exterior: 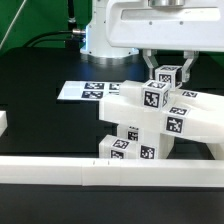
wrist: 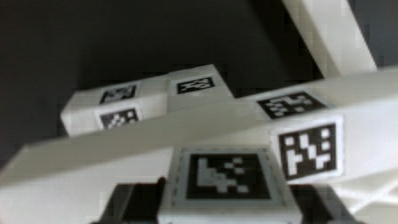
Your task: Assemble chair
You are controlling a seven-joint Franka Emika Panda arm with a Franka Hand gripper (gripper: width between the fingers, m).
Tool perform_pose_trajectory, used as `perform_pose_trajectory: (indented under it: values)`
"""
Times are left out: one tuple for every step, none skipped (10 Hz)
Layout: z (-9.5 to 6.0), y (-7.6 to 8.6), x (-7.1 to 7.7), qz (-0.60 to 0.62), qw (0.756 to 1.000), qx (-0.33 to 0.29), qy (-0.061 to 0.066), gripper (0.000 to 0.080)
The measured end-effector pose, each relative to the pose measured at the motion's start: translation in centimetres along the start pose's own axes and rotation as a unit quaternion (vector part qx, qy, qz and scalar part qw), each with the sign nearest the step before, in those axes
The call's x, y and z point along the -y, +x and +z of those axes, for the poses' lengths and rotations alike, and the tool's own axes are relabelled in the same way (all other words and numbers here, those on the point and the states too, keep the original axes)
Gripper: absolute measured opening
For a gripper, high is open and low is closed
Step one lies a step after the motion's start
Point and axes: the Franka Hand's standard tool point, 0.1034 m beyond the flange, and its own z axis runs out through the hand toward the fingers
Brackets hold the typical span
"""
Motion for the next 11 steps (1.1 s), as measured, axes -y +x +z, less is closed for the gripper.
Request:
perform_pose_trajectory:
  values:
    - [0.01, -0.01, 0.02, 0.049, 0.999, 0.002, 0.004, 0.0284]
    - [0.01, -0.06, 0.07, 0.078, 0.997, 0.002, 0.004, 0.0284]
    - [0.03, -0.1, 0.17, 0.137, 0.991, 0.003, 0.007, 0.0284]
    - [0.06, -0.18, 0.26, 0.185, 0.983, 0.005, 0.008, 0.0284]
    - [0.12, -0.25, 0.39, 0.225, 0.974, 0.005, 0.007, 0.0284]
    - [0.16, -0.31, 0.45, 0.25, 0.968, 0.005, 0.007, 0.0284]
    - [0.17, -0.32, 0.45, 0.251, 0.968, 0.006, 0.007, 0.0363]
    - [0.17, -0.27, 0.41, 0.233, 0.972, 0.005, 0.007, 0.0363]
    - [0.13, -0.16, 0.37, 0.21, 0.978, 0.005, 0.007, 0.0499]
    - [0.13, -0.17, 0.39, 0.207, 0.978, 0.005, 0.007, 0.0617]
    - [0.14, -0.18, 0.4, 0.185, 0.983, 0.004, 0.007, 0.0639]
